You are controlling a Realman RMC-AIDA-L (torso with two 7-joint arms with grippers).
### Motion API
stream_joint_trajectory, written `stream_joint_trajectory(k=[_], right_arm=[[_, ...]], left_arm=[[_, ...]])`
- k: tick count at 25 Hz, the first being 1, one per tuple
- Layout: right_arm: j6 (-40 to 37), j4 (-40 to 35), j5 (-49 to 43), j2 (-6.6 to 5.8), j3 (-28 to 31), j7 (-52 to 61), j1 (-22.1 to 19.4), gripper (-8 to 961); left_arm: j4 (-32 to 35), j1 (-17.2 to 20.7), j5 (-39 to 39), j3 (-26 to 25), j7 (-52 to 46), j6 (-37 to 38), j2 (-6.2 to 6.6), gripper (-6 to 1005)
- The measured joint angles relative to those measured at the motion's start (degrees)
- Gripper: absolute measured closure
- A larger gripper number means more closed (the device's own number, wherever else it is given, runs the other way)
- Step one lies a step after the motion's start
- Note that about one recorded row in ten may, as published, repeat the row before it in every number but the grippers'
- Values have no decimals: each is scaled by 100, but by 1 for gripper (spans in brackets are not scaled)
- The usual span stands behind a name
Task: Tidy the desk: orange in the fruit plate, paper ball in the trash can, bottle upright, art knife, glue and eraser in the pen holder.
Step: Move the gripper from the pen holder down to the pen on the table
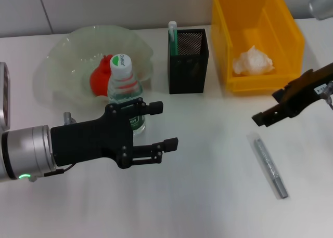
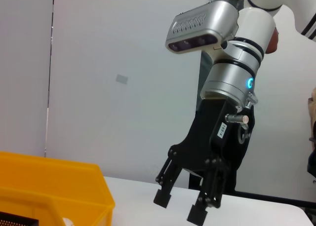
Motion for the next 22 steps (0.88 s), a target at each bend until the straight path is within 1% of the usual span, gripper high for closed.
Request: stream_joint_trajectory(k=[4,9,22], right_arm=[[-211,-96,-305,3,-307,121,87,134],[-372,-100,-349,5,-529,263,158,134],[-608,-57,-570,14,-711,505,234,134]], left_arm=[[0,6,0,0,5,3,-2,186],[0,10,0,5,6,3,-5,186],[-27,32,0,14,17,34,-11,186]])
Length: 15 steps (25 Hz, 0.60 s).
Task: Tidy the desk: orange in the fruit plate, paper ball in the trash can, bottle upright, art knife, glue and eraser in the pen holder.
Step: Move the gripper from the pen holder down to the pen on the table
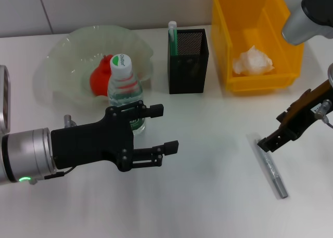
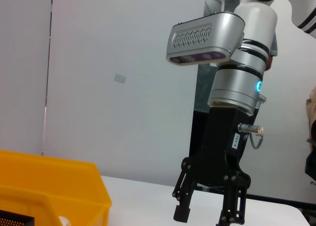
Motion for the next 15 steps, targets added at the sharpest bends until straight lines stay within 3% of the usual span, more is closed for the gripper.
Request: stream_joint_trajectory(k=[15], right_arm=[[51,286,-172,-2,-73,122,65,135]], left_arm=[[0,-1,0,15,4,1,-9,187]])
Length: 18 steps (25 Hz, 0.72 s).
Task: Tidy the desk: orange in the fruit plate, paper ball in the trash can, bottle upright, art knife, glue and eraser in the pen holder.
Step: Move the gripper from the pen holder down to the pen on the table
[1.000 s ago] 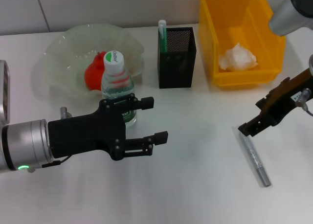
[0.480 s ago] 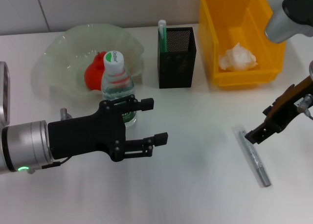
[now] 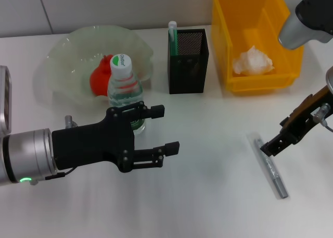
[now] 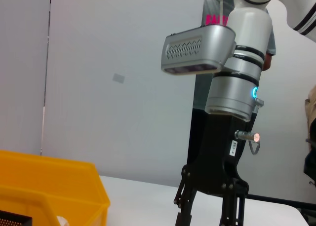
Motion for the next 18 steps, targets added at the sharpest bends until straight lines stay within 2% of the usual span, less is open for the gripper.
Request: stream_joint_trajectory(k=[18], right_arm=[[178,171,-184,3,1,-27,2,135]], left_arm=[[-62,9,0,6,50,26,0,187]])
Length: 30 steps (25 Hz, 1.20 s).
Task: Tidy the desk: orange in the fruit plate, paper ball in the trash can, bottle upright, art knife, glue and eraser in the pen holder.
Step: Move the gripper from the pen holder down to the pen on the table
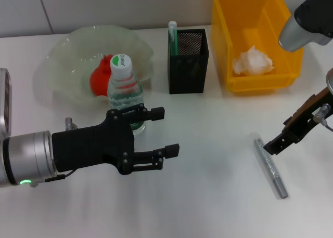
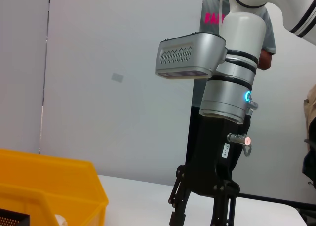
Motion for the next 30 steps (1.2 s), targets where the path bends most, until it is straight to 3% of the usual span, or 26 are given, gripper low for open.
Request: stream_joint_trajectory(k=[30], right_arm=[[457,901,-133,-12,-12,-33,151,136]], left_arm=[[0,-24,-7,53,11,-12,-9,186]])
